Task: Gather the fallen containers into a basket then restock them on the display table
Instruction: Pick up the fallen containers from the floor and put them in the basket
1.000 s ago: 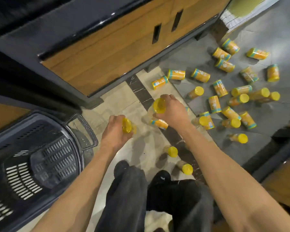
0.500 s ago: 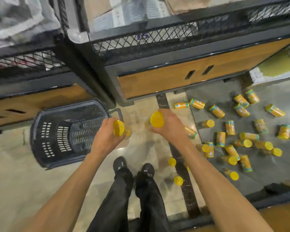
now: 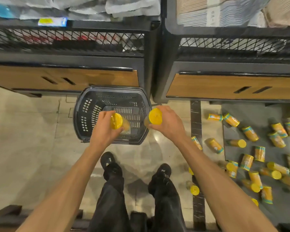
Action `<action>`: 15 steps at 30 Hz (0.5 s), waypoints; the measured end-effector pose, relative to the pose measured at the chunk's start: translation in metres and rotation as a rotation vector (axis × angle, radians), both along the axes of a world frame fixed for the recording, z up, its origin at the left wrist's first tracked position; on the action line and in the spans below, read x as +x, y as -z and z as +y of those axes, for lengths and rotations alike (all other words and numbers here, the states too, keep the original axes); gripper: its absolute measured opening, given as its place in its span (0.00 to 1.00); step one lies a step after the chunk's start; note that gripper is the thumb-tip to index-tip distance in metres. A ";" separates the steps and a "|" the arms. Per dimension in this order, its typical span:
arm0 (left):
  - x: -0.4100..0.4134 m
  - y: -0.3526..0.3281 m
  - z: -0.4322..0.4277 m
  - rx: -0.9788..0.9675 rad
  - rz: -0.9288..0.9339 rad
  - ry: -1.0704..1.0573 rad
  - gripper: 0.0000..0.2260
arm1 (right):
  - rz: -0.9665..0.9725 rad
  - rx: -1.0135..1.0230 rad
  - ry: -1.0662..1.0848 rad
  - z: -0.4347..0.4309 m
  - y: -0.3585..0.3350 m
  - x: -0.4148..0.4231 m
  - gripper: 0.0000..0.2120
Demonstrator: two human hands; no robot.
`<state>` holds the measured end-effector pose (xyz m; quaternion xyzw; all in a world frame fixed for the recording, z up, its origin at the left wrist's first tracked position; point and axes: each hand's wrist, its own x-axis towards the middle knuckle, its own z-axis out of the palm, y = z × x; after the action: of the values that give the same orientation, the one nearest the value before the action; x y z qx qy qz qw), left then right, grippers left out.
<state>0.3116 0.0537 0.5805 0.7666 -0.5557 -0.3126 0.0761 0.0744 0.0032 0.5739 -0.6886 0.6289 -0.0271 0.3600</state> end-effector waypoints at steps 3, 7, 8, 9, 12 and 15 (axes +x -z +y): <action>0.051 0.022 -0.009 0.022 0.013 -0.003 0.30 | 0.033 0.014 -0.005 -0.009 0.020 0.054 0.38; 0.113 0.075 -0.029 0.006 0.019 0.004 0.29 | 0.119 0.005 -0.025 -0.027 0.071 0.125 0.39; 0.127 0.093 -0.034 -0.001 0.013 0.019 0.29 | 0.115 0.003 -0.025 -0.031 0.088 0.140 0.39; 0.141 0.111 -0.039 -0.006 0.006 0.028 0.29 | 0.109 0.011 -0.024 -0.035 0.106 0.155 0.38; 0.175 0.174 -0.056 0.021 -0.007 0.045 0.31 | 0.090 0.034 -0.003 -0.048 0.167 0.189 0.38; 0.204 0.245 -0.076 0.014 -0.017 0.035 0.32 | 0.106 0.011 -0.027 -0.066 0.237 0.218 0.39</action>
<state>0.5156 -0.0224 0.3352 0.7597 -0.5676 -0.3113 0.0607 0.2928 -0.0631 0.3369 -0.6955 0.6378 0.0180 0.3304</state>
